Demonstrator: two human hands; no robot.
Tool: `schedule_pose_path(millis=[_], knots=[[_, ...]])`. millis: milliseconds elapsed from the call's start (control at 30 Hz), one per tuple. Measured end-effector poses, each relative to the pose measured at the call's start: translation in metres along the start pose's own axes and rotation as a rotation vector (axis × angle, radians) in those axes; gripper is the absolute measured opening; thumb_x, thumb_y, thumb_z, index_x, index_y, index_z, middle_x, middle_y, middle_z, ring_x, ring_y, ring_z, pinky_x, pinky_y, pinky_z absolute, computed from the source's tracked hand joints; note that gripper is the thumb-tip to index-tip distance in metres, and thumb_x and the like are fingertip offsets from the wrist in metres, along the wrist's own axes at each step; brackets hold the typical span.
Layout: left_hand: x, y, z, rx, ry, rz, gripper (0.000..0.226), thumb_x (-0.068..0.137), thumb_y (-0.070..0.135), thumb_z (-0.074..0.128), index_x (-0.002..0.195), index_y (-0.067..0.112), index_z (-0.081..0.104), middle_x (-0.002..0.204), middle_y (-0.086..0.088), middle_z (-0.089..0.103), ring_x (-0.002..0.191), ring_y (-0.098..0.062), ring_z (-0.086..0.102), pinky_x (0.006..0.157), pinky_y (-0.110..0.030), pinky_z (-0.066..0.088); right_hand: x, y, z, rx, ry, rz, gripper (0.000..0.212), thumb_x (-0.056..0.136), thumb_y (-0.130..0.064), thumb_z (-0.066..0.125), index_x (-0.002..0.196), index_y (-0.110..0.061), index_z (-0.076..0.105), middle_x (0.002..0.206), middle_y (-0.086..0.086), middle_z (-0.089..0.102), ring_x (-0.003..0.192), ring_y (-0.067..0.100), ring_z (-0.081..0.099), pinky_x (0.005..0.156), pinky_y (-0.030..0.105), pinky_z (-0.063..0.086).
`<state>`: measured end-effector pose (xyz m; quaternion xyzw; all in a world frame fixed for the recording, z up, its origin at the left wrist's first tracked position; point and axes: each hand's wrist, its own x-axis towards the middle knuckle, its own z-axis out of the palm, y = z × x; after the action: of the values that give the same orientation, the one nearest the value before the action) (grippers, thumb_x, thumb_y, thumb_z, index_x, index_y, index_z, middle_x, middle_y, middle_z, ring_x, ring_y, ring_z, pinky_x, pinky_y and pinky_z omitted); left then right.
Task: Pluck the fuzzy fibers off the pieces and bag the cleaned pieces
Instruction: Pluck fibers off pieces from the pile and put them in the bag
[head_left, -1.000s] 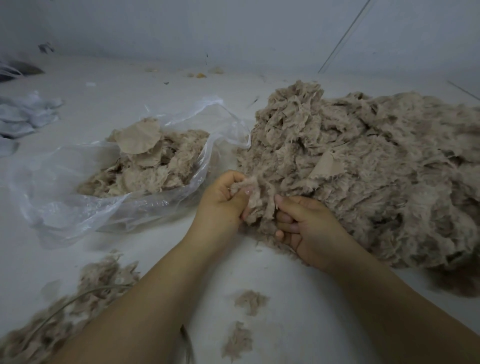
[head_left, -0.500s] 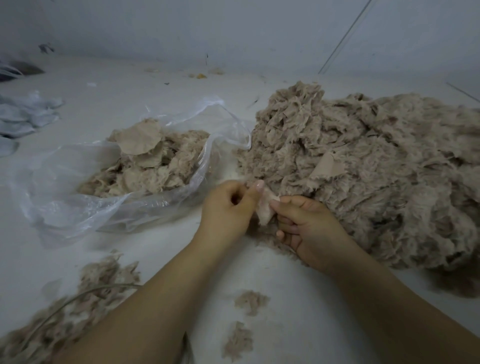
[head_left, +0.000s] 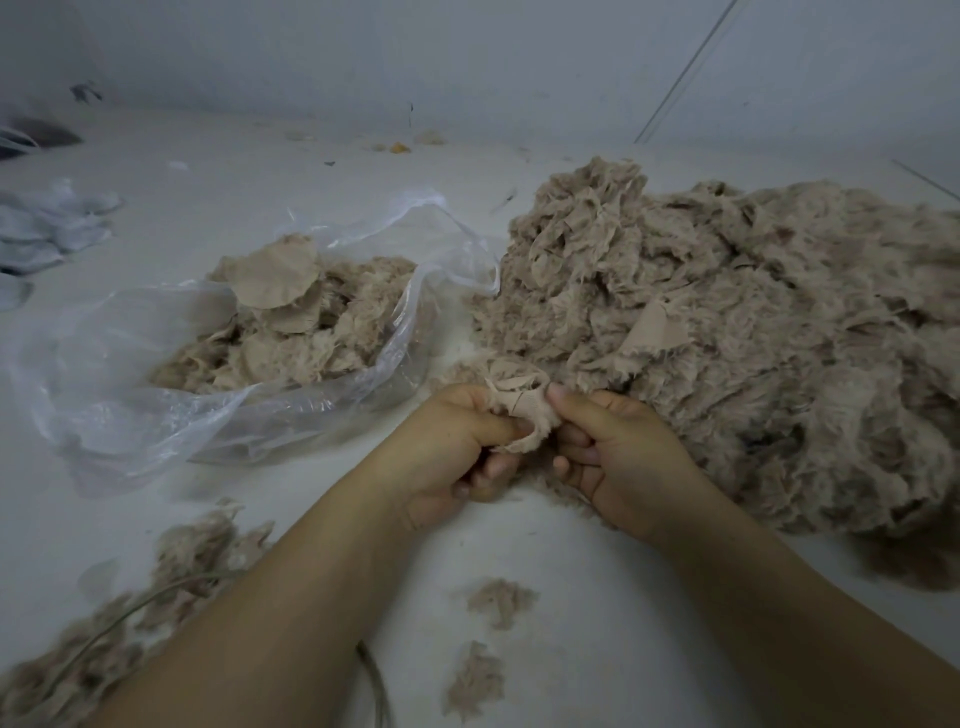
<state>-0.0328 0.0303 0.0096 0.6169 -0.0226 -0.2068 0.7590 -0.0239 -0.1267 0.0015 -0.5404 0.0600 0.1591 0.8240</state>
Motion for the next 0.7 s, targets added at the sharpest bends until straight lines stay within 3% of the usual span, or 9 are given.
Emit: schedule_pose_path(millis=[100, 200, 233, 300, 367, 467, 567, 633, 700], knots=[[-0.001, 0.003, -0.008, -0.017, 0.014, -0.035, 0.029, 0.086, -0.011, 0.048, 0.060, 0.000, 0.051, 0.039, -0.003, 0.035, 0.028, -0.008, 0.021, 0.039, -0.008, 0.017, 0.001, -0.002, 0.000, 0.059, 0.021, 0.008, 0.030, 0.098, -0.015, 0.057, 0.069, -0.010, 0.049, 0.044, -0.004, 0.036, 0.035, 0.004, 0.031, 0.039, 0.019, 0.042], [-0.001, 0.005, -0.015, -0.030, 0.020, -0.053, 0.009, 0.077, -0.014, 0.052, 0.074, -0.017, 0.044, 0.041, -0.002, 0.035, 0.026, -0.009, 0.023, 0.037, -0.007, 0.021, 0.002, -0.002, 0.001, 0.113, 0.055, 0.001, 0.033, 0.098, -0.012, 0.058, 0.066, -0.011, 0.049, 0.045, -0.004, 0.037, 0.035, 0.004, 0.030, 0.038, 0.020, 0.042], [-0.002, 0.006, -0.015, -0.020, -0.006, -0.054, 0.013, 0.073, -0.013, 0.055, 0.079, -0.019, 0.046, 0.040, -0.002, 0.035, 0.026, -0.009, 0.023, 0.038, -0.008, 0.020, 0.002, -0.002, 0.001, 0.116, 0.060, -0.005, 0.035, 0.097, -0.012, 0.058, 0.063, -0.012, 0.049, 0.045, -0.004, 0.037, 0.034, 0.004, 0.030, 0.038, 0.019, 0.042], [-0.006, 0.006, -0.018, 0.001, -0.053, -0.062, 0.024, 0.062, -0.009, 0.060, 0.081, -0.019, 0.049, 0.039, -0.003, 0.038, 0.026, -0.011, 0.025, 0.041, -0.011, 0.014, 0.002, -0.001, 0.001, 0.122, 0.071, -0.008, 0.038, 0.097, -0.011, 0.058, 0.060, -0.012, 0.051, 0.044, -0.004, 0.037, 0.034, 0.004, 0.031, 0.038, 0.019, 0.042], [-0.008, 0.006, -0.020, 0.016, -0.067, -0.055, 0.021, 0.059, -0.006, 0.059, 0.075, -0.017, 0.052, 0.043, -0.004, 0.042, 0.027, -0.012, 0.029, 0.042, -0.019, 0.010, 0.002, 0.000, 0.001, 0.136, 0.079, -0.009, 0.036, 0.098, -0.010, 0.057, 0.063, -0.012, 0.048, 0.043, -0.004, 0.037, 0.033, 0.004, 0.031, 0.038, 0.020, 0.042], [-0.008, 0.007, -0.021, 0.020, -0.032, -0.045, 0.012, 0.060, -0.003, 0.058, 0.069, -0.009, 0.053, 0.040, -0.003, 0.039, 0.027, -0.011, 0.026, 0.041, -0.016, 0.010, 0.003, 0.000, 0.000, 0.122, 0.080, -0.009, 0.030, 0.098, -0.012, 0.057, 0.069, -0.011, 0.048, 0.044, -0.004, 0.037, 0.034, 0.005, 0.031, 0.038, 0.020, 0.042], [-0.005, 0.005, -0.021, -0.019, -0.060, -0.036, 0.014, 0.066, 0.000, 0.059, 0.079, -0.007, 0.058, 0.041, -0.004, 0.041, 0.025, -0.008, 0.027, 0.038, -0.010, 0.013, 0.002, 0.000, -0.001, 0.032, 0.033, -0.018, 0.023, 0.088, -0.029, 0.067, 0.081, -0.009, 0.058, 0.046, -0.004, 0.039, 0.037, 0.006, 0.036, 0.039, 0.021, 0.043], [-0.003, 0.002, -0.017, -0.032, -0.106, -0.024, 0.015, 0.073, 0.001, 0.062, 0.086, -0.004, 0.063, 0.050, -0.007, 0.046, 0.027, -0.007, 0.030, 0.036, -0.010, 0.017, -0.001, 0.000, -0.001, -0.034, -0.039, -0.032, 0.030, 0.073, -0.041, 0.071, 0.077, -0.011, 0.071, 0.049, -0.004, 0.049, 0.041, 0.007, 0.046, 0.041, 0.020, 0.044], [-0.001, -0.002, -0.013, -0.012, -0.111, 0.023, 0.011, 0.080, 0.004, 0.065, 0.091, 0.003, 0.067, 0.063, -0.016, 0.051, 0.029, -0.008, 0.036, 0.034, -0.012, 0.019, -0.005, 0.000, -0.001, -0.083, -0.124, -0.067, 0.030, 0.072, -0.042, 0.069, 0.072, -0.013, 0.079, 0.054, -0.003, 0.062, 0.045, 0.007, 0.056, 0.045, 0.019, 0.048]])
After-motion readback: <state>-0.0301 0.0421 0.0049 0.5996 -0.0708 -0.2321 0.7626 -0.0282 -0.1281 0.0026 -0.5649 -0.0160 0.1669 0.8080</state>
